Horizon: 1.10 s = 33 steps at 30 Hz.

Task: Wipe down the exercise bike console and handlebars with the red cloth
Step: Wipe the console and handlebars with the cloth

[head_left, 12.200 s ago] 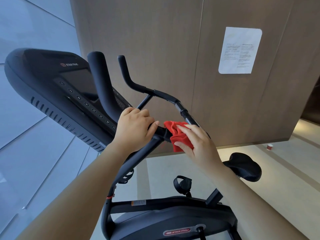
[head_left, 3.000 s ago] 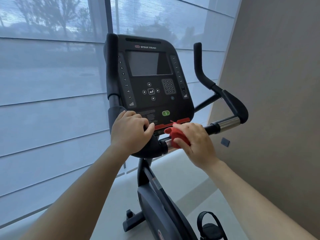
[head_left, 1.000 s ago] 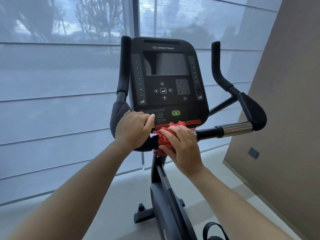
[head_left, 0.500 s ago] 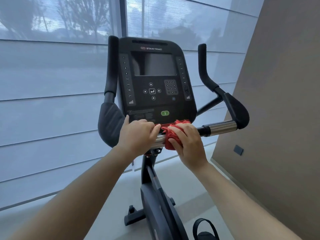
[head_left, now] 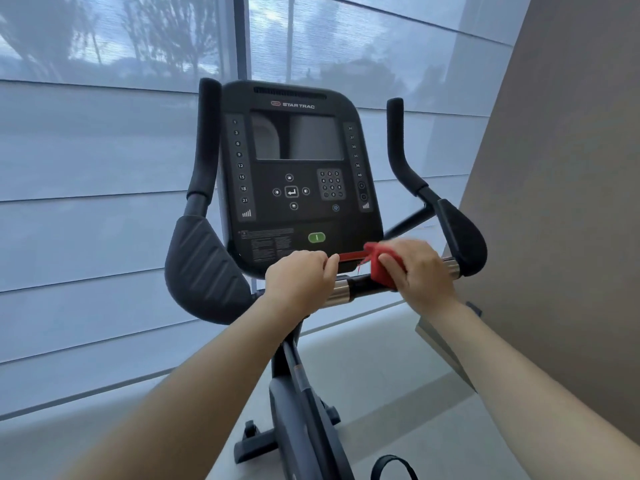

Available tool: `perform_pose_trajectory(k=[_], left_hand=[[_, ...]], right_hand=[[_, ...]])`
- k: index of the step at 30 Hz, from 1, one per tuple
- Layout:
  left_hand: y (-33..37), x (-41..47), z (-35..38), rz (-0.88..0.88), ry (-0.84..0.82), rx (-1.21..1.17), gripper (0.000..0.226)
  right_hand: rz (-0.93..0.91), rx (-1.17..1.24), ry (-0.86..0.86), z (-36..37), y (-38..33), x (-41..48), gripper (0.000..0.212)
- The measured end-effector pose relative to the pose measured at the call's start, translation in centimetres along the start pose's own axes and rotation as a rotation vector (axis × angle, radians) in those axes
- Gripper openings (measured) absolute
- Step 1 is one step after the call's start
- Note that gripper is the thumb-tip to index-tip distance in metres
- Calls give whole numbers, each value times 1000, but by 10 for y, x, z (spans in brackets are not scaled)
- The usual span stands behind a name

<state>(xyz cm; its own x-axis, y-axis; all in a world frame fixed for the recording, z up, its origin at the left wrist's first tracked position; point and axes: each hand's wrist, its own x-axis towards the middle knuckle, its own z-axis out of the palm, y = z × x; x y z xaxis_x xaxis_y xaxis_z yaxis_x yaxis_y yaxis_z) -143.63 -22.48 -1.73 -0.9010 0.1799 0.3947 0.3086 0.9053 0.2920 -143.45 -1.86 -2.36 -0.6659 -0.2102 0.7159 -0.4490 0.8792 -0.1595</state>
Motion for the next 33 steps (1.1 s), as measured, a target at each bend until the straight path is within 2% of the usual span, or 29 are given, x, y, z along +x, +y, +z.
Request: perform_pose_trajectory(k=[3,8,10,13,15,18,20,23,25,29,30,33], left_hand=[[8,4,13,-62,67,72,52],[7,2,20,-88,153,130,55],[6,1,20,-66,159,136,53],[7,1,20,-67,165,126,52],[6,3,21,-77,163,114,52],[5,4,22,-71,162,125,51],[4,3,22,-54,162,129,50],[5,2,22,-37,165,128,50],[5,3,22,-30,155,143,51],[3,2,22,21,140,221,51],[2,1,22,45,136,239,51],[2,0,22,112,118,256,51]], right_hand=[[-7,22,-17,18,-2,-15,47],[-148,15,-50,22,7,-20,42],[-77,51,-23,16,20,-18,40],[86,69,105,19,16,-19,42],[71,49,89,26,4,-21,48],[-46,51,-10,24,5,-23,48],[24,74,0,16,18,-19,43],[208,92,127,13,23,-17,34],[212,74,142,19,16,-20,35],[19,78,22,16,19,-29,36],[20,88,7,11,27,-26,34],[195,115,78,2,40,-20,28]])
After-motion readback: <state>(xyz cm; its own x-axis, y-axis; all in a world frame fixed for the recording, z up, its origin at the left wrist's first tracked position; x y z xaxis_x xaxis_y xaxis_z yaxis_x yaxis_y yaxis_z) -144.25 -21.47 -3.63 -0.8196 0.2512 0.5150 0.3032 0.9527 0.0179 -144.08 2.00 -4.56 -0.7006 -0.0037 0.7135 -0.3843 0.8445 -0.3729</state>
